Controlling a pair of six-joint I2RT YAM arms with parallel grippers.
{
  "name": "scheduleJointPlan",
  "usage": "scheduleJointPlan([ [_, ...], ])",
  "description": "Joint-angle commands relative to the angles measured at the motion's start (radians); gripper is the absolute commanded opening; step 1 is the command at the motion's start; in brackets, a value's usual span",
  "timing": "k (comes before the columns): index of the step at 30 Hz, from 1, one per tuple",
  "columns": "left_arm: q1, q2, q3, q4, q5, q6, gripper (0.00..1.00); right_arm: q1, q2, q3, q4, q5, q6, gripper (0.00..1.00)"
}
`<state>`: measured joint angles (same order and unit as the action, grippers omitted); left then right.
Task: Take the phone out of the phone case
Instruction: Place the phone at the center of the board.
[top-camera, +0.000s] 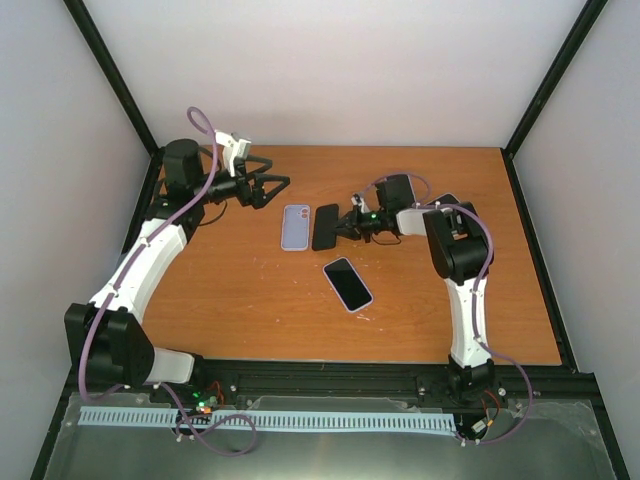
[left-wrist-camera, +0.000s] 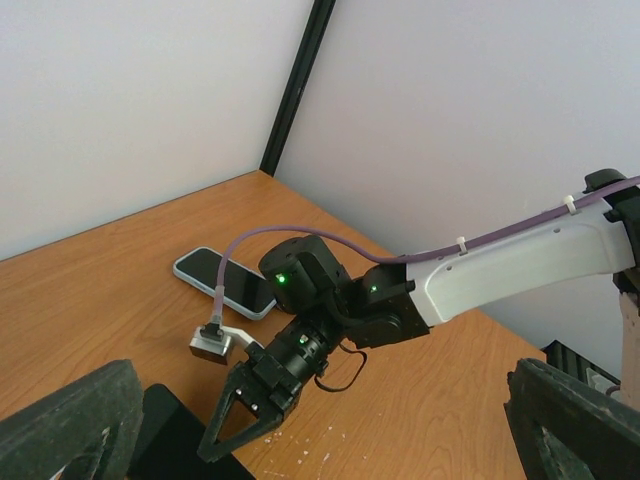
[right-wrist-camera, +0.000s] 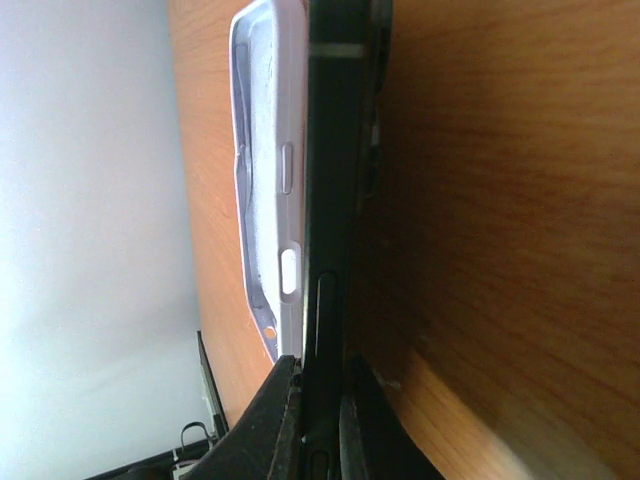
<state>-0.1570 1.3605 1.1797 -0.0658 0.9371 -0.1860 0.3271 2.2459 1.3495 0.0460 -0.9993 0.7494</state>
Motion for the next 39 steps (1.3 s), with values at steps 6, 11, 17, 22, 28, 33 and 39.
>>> scheduleJointPlan([
  [6, 0.008, 0.011, -0.003, 0.040, 0.024, -0.012, 1.00, -0.039, 0.014, 0.006, -0.006, 0.004, -0.024, 0.03],
  [11, 0.008, 0.014, -0.003, 0.044, 0.025, -0.013, 1.00, -0.039, 0.032, 0.043, -0.073, 0.005, -0.065, 0.04],
  [17, 0.008, 0.019, -0.006, 0.049, 0.026, -0.019, 1.00, -0.039, 0.033, 0.082, -0.170, 0.039, -0.132, 0.13],
  [22, 0.008, 0.020, -0.005, 0.054, 0.028, -0.024, 1.00, -0.040, 0.021, 0.095, -0.212, 0.069, -0.154, 0.20],
  [28, 0.008, 0.017, -0.009, 0.054, 0.026, -0.025, 1.00, -0.039, -0.009, 0.093, -0.233, 0.082, -0.168, 0.32],
  [33, 0.008, 0.013, -0.012, 0.055, 0.025, -0.027, 1.00, -0.040, -0.060, 0.080, -0.254, 0.121, -0.187, 0.55],
  [39, 0.008, -0.001, -0.020, 0.054, 0.014, -0.024, 1.00, -0.039, -0.135, 0.081, -0.351, 0.244, -0.272, 0.88],
])
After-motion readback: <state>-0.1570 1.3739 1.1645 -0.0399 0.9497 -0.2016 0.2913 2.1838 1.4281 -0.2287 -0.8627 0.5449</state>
